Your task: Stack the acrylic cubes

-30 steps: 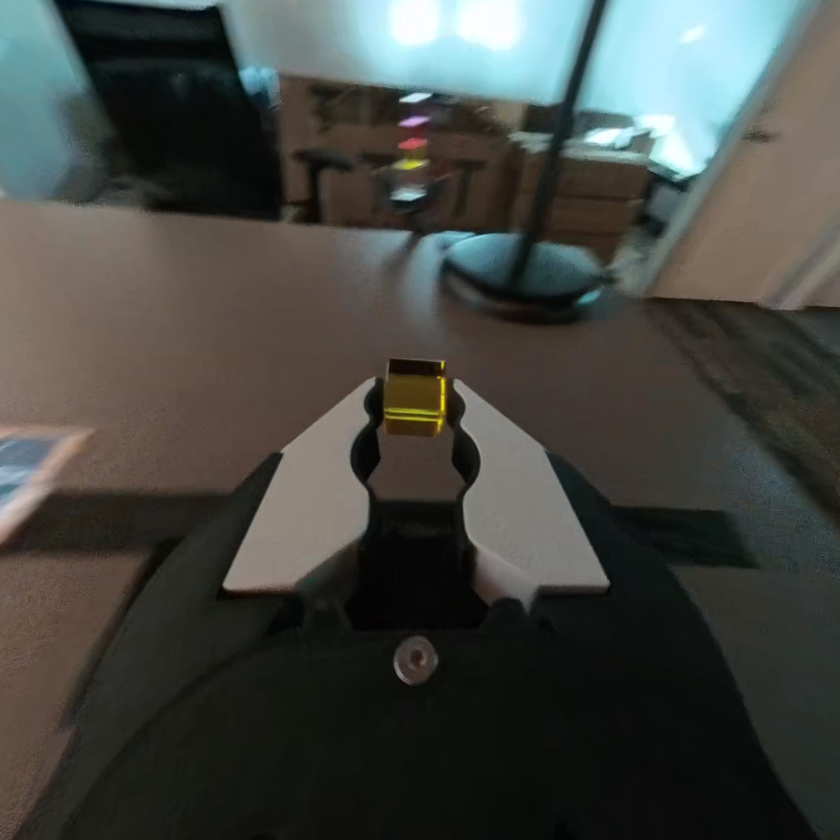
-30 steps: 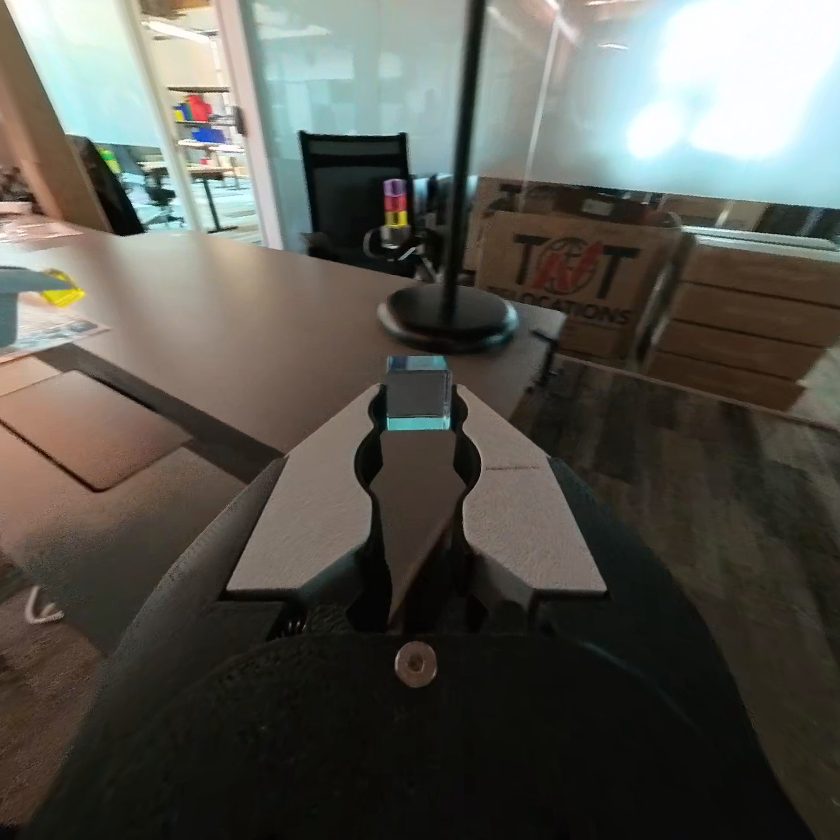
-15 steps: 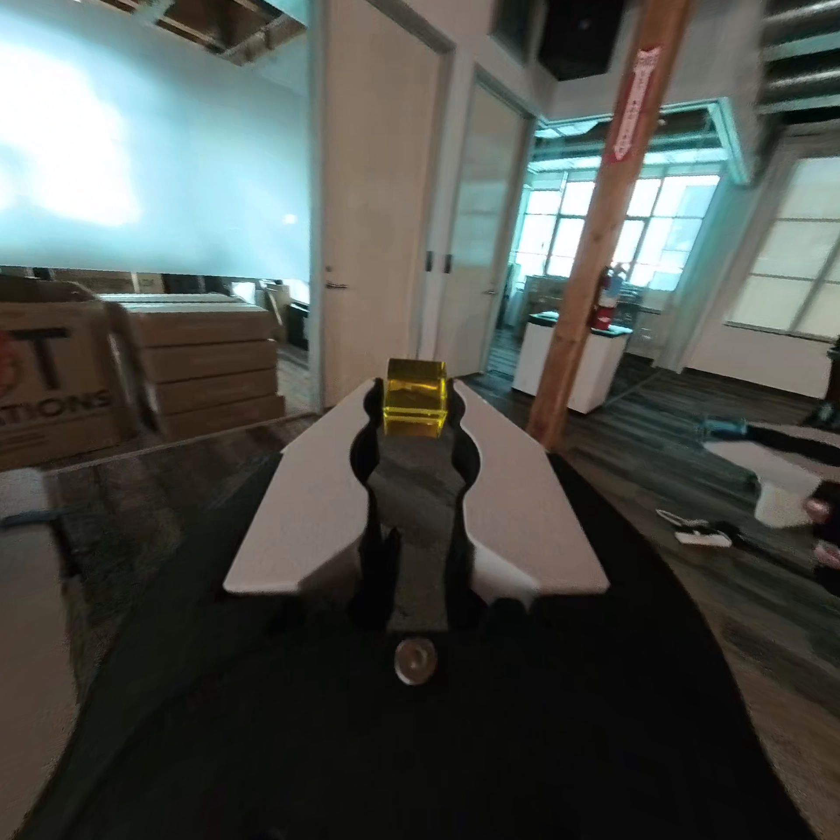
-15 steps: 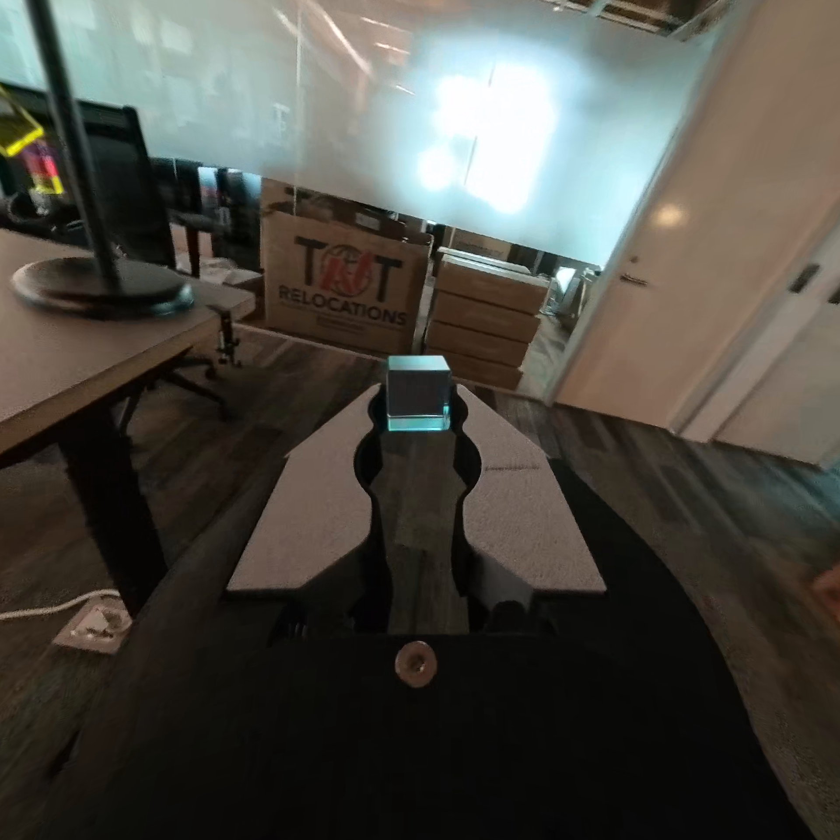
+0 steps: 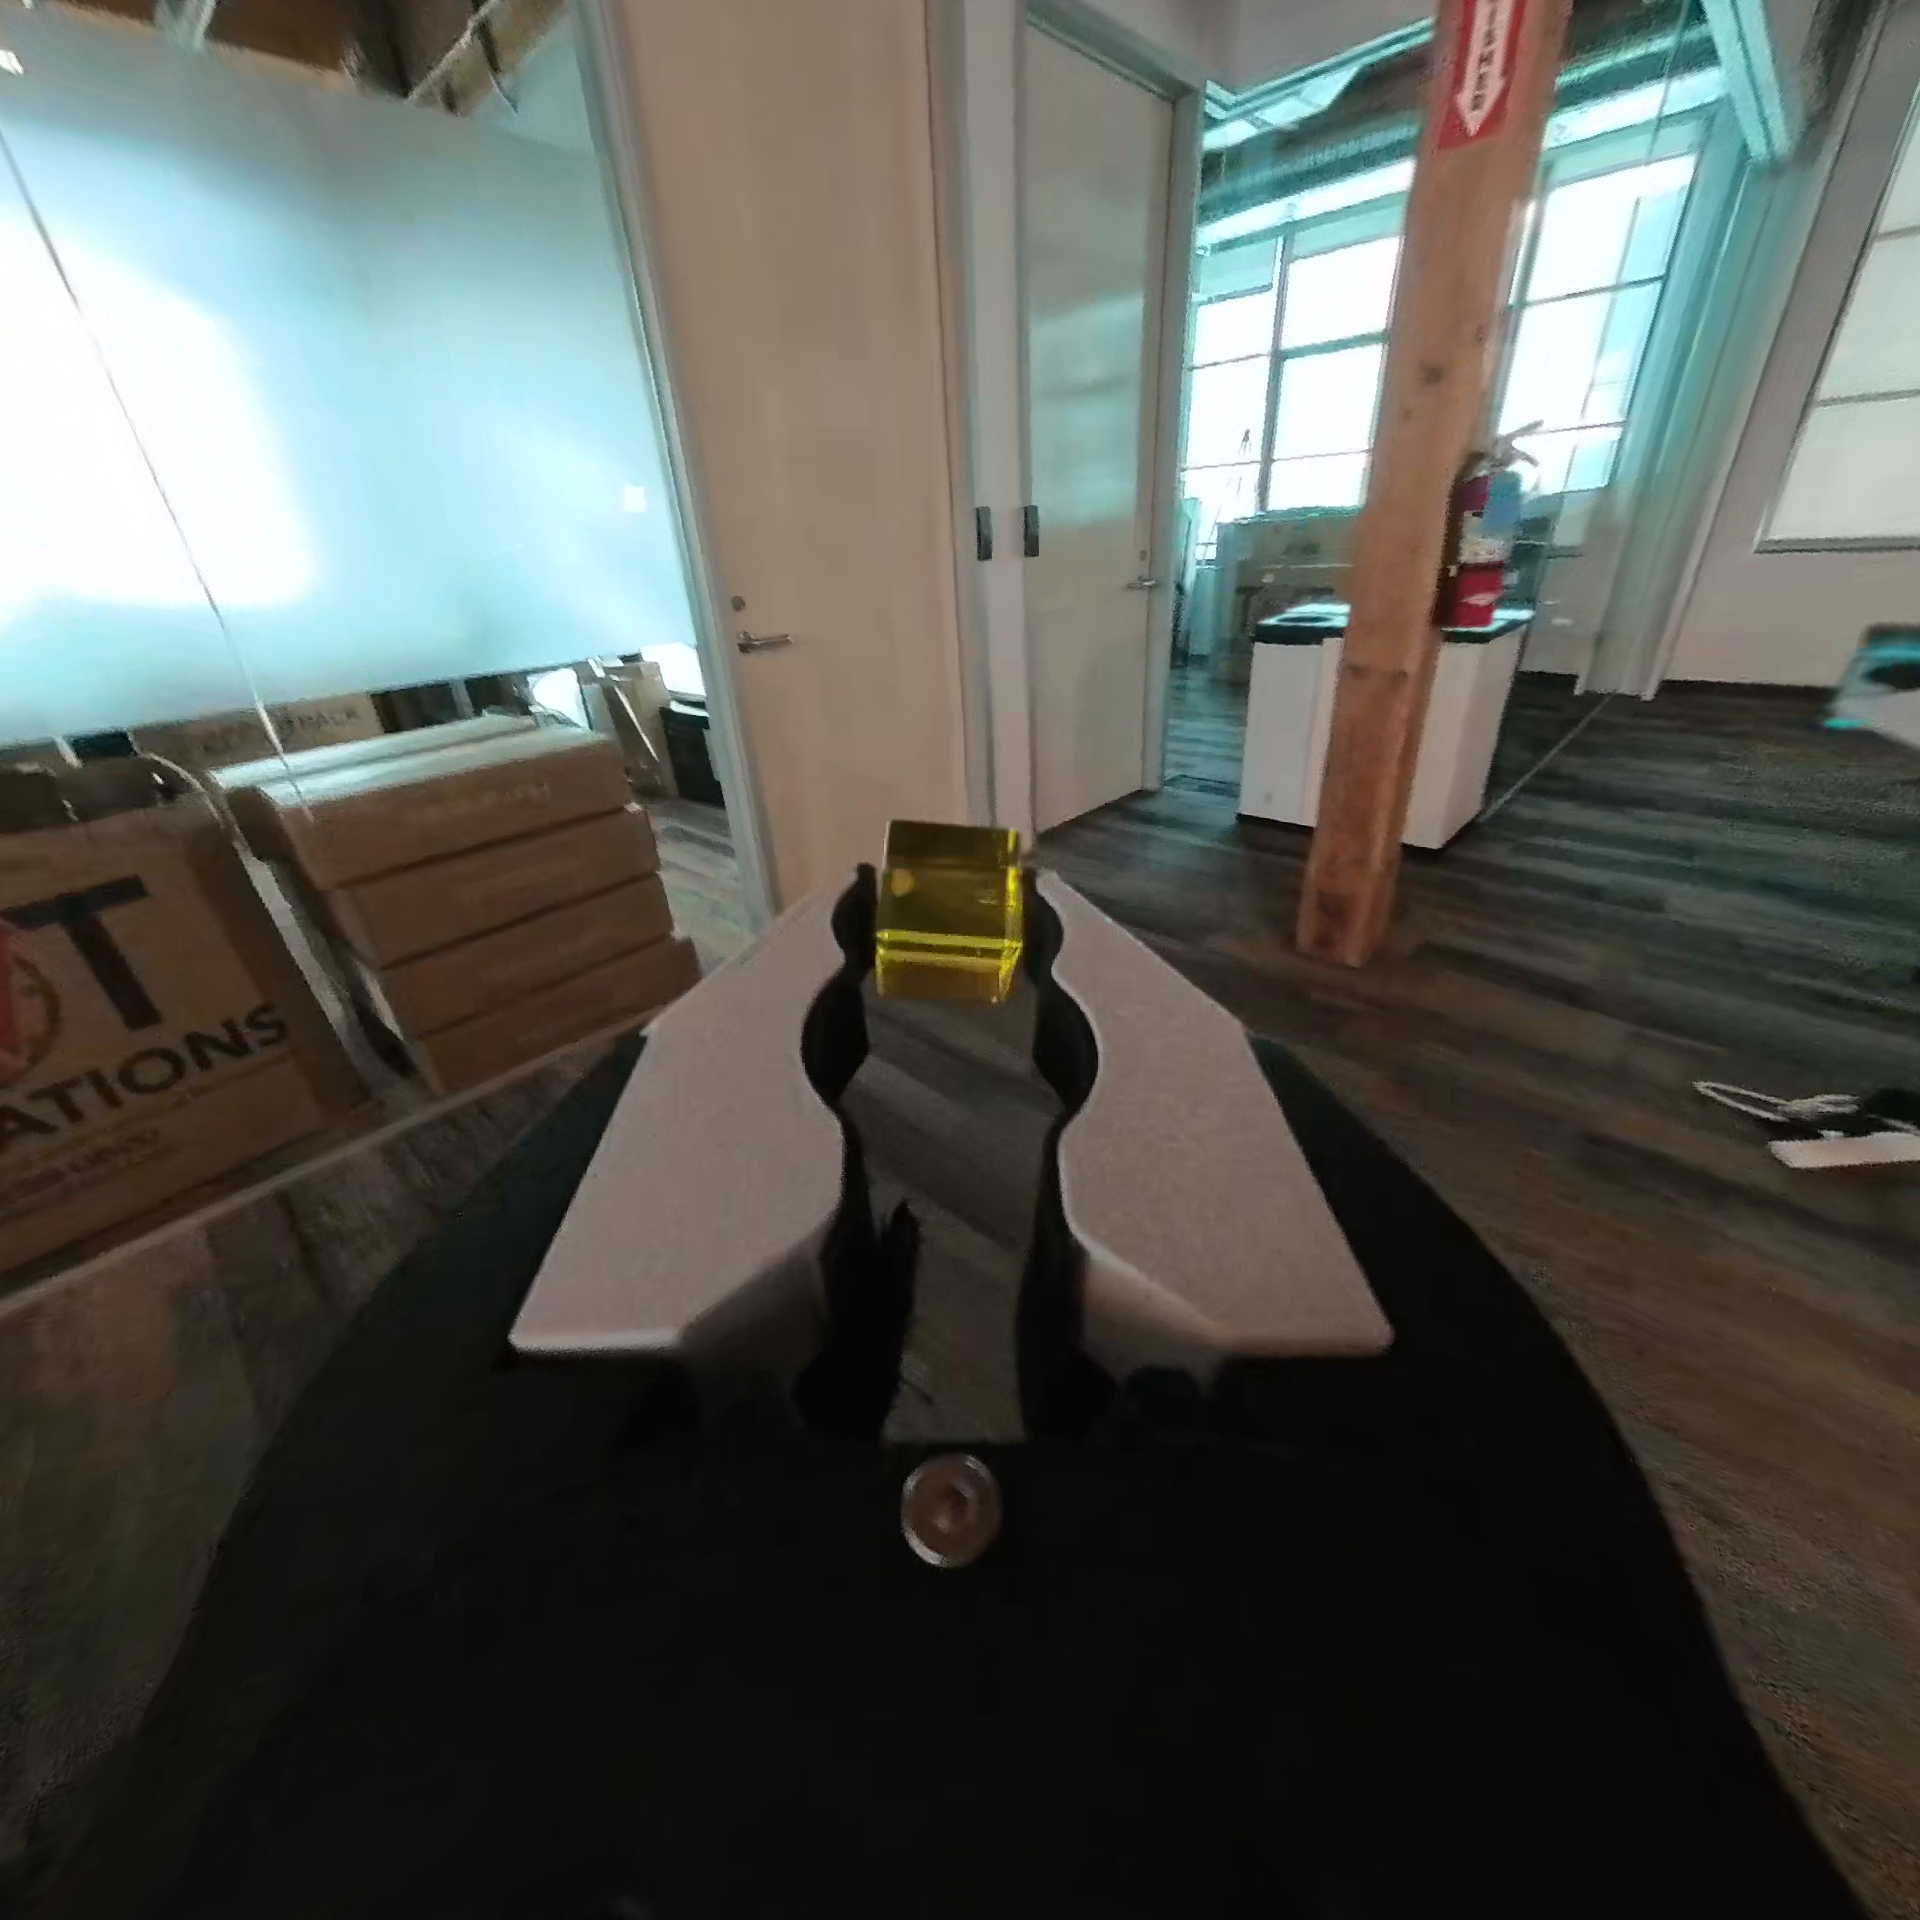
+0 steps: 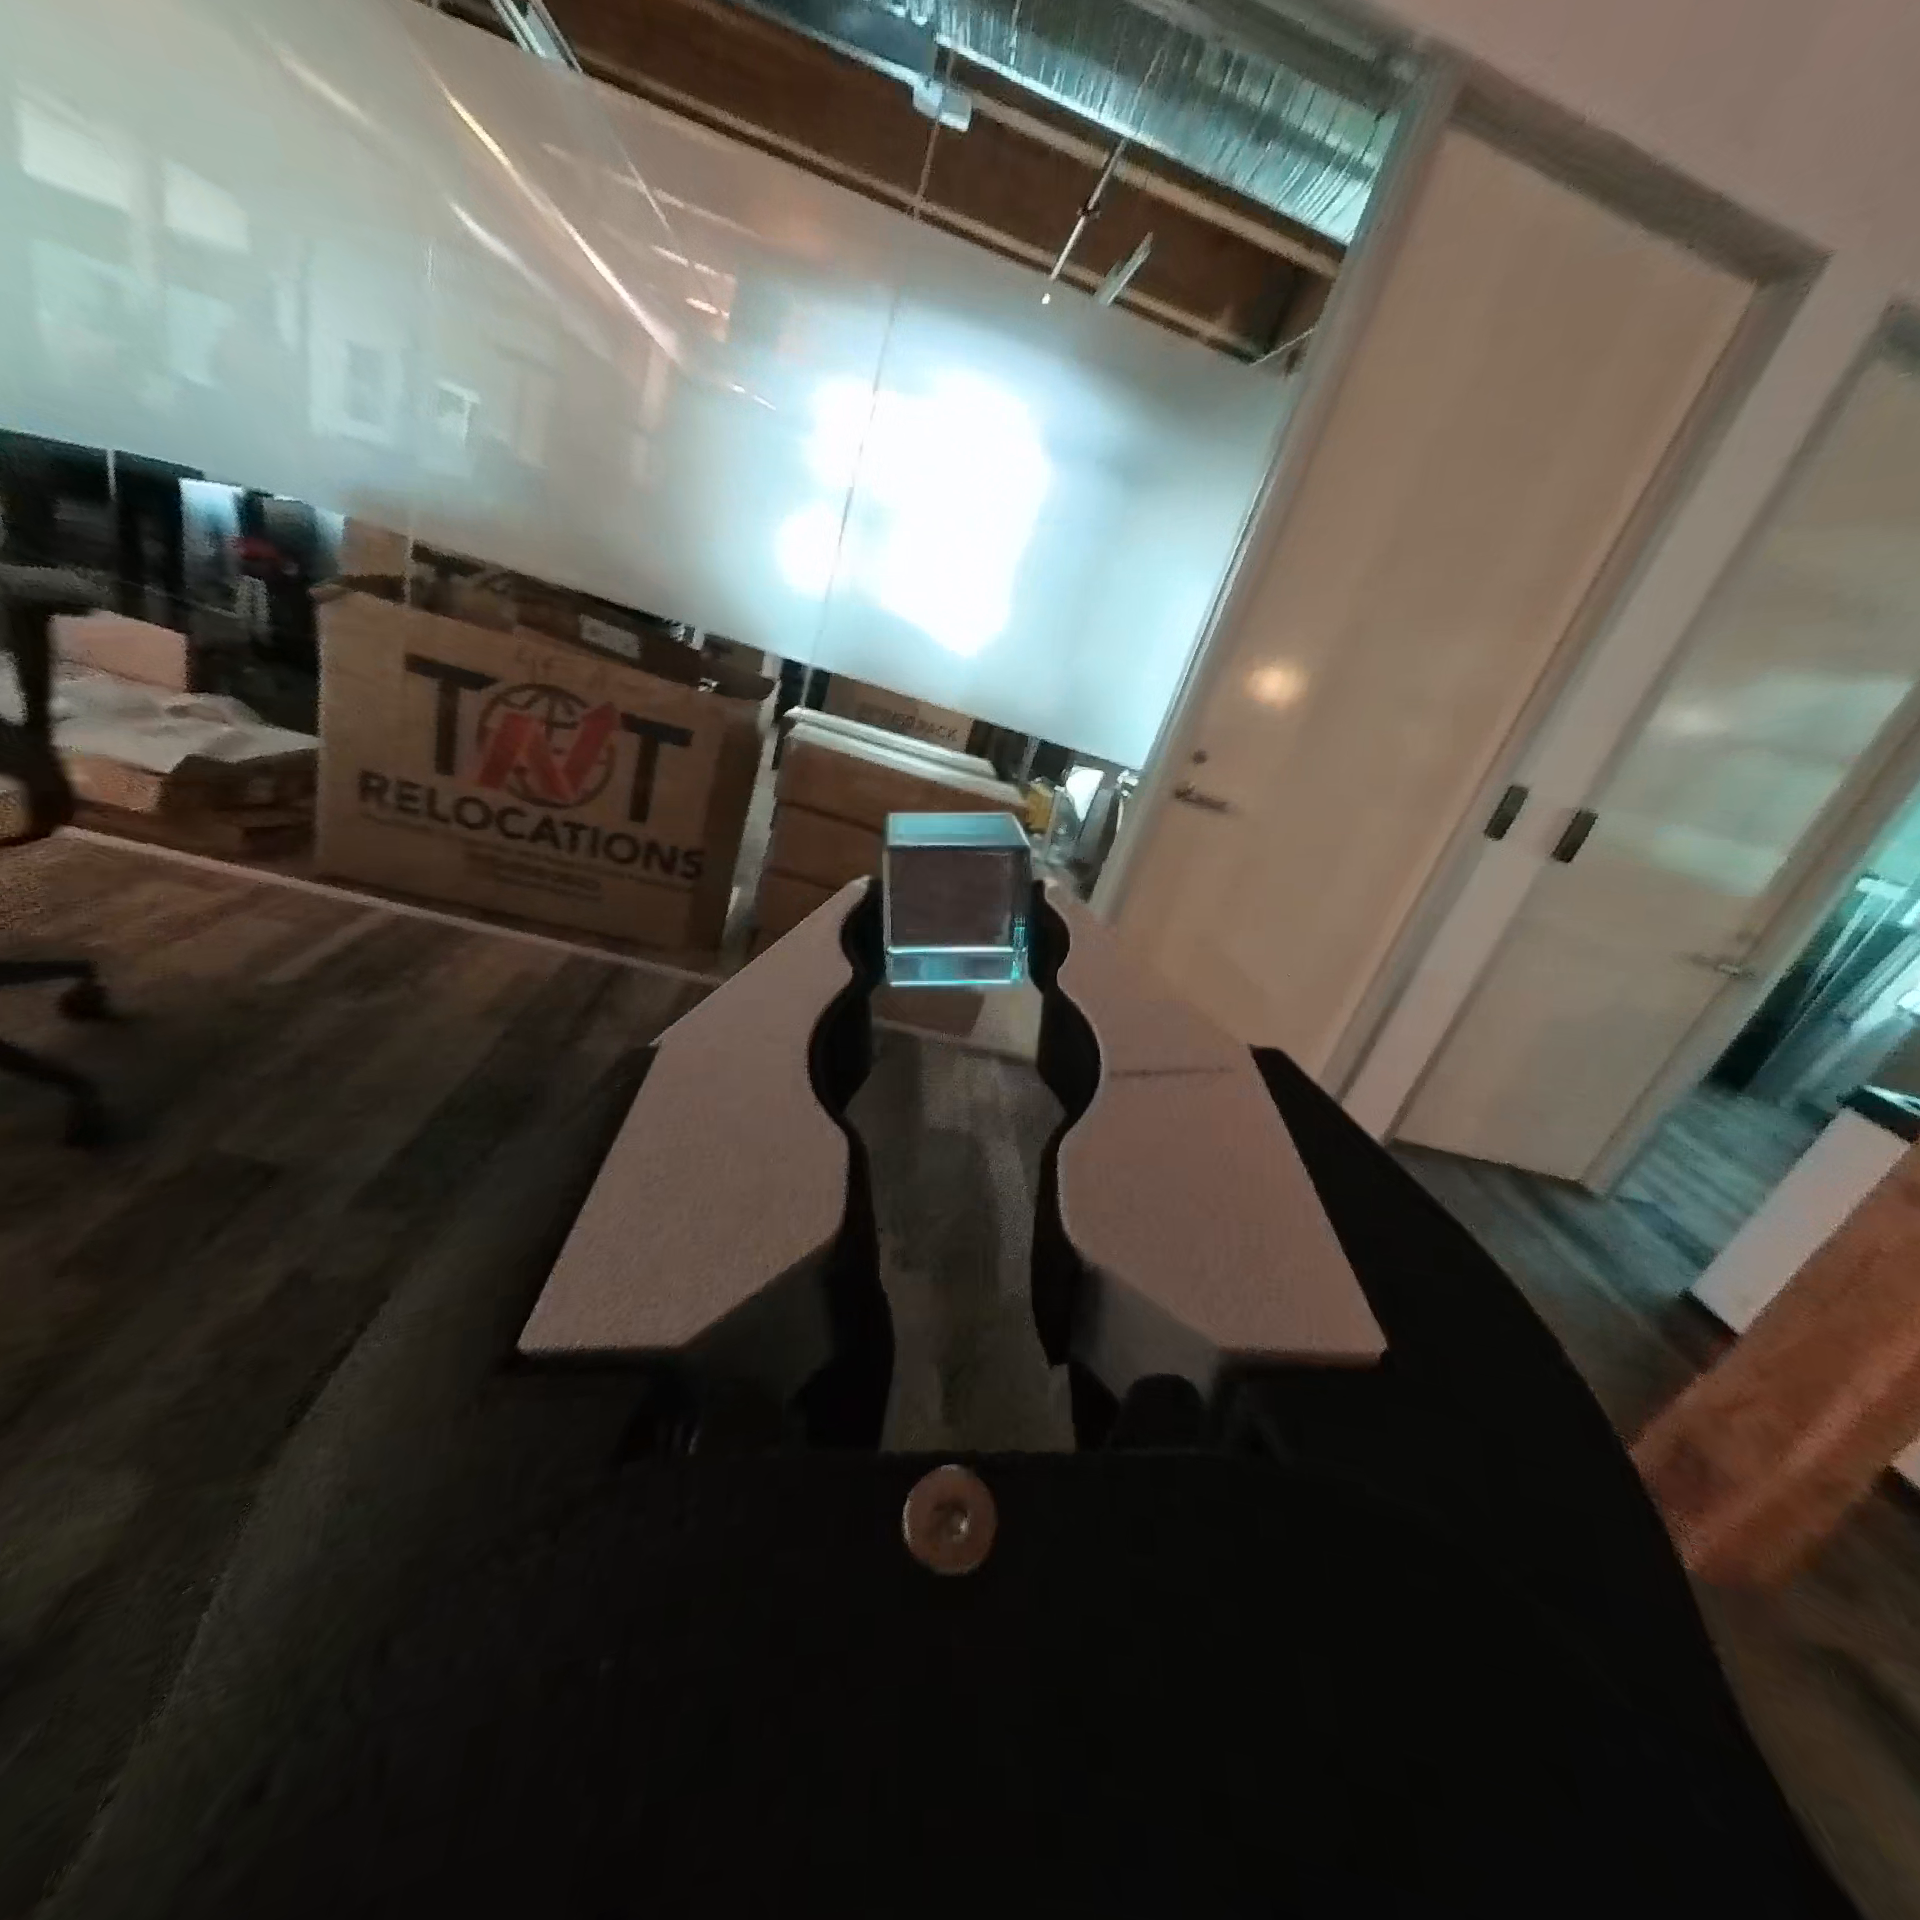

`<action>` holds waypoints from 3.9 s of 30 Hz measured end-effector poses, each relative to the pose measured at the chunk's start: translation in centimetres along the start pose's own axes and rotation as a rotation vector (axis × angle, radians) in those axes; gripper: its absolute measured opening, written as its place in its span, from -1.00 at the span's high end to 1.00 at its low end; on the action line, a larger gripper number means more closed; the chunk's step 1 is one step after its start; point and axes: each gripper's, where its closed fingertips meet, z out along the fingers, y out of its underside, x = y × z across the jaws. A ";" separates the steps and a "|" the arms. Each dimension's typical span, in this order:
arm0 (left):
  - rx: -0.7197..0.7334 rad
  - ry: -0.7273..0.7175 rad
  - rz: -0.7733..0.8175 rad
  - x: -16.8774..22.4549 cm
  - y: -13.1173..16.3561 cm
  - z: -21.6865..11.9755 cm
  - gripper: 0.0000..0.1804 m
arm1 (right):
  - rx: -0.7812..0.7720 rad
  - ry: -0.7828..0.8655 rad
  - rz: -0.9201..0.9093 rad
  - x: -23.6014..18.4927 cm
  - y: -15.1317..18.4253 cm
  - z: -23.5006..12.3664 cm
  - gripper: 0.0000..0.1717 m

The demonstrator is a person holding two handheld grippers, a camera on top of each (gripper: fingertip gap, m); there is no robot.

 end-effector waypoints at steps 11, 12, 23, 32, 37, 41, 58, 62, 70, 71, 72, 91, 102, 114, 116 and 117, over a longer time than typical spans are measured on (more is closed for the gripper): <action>-0.020 -0.001 0.035 -12.4 0.0 18.9 0.72 | 0.030 0.015 0.168 4.7 4.0 22.7 0.71; -0.027 -0.011 0.041 -13.4 0.2 20.1 0.72 | 0.021 0.003 0.171 4.6 4.6 24.4 0.71; -0.091 -0.236 0.089 -28.1 5.7 31.7 0.71 | 0.056 -0.104 0.184 6.2 12.3 48.3 0.71; -0.158 -0.676 -0.049 -41.6 8.2 32.8 0.71 | 0.100 -0.565 0.340 -4.8 12.2 77.0 0.71; -0.251 -0.996 -0.079 -45.3 10.8 25.2 0.71 | 0.126 -0.860 0.450 -20.1 10.5 85.8 0.71; -0.176 -1.285 -0.059 -48.0 9.3 17.2 0.71 | 0.139 -1.135 0.581 -35.1 6.7 86.9 0.71; -0.191 -1.852 0.168 -58.1 2.7 -4.6 0.71 | 0.260 -2.331 0.362 -80.6 -10.7 64.5 0.71; -0.238 -2.012 0.194 -57.9 2.7 -8.5 0.72 | 0.231 -2.539 0.120 -89.2 -9.0 57.0 0.71; -0.262 -2.471 0.233 -58.0 1.7 -16.7 0.71 | 0.316 -2.922 -0.258 -104.5 -8.3 42.6 0.70; -0.249 -2.525 0.217 -58.3 1.4 -17.3 0.71 | 0.310 -2.970 -0.329 -106.0 -8.3 40.7 0.70; -0.232 -2.558 0.217 -58.7 1.0 -17.7 0.71 | 0.317 -3.014 -0.377 -107.3 -8.4 38.9 0.70; -0.273 -3.076 0.191 -58.1 1.7 -19.1 0.71 | 0.722 -3.166 -0.853 -115.5 -4.4 26.3 0.71; -0.321 -3.118 0.109 -59.2 2.7 -18.7 0.71 | 0.711 -3.254 -0.783 -115.5 -5.0 26.3 0.69; -0.307 -3.123 0.132 -59.0 2.9 -16.3 0.71 | 0.941 -4.161 -0.606 -95.7 -20.2 33.2 0.70; -0.310 -3.115 0.131 -59.1 3.0 -15.9 0.71 | 1.217 -4.166 -0.777 -93.4 -20.0 34.4 0.70; -0.317 -3.113 0.131 -59.2 3.1 -15.7 0.71 | 1.338 -4.141 -0.878 -92.6 -19.6 34.7 0.70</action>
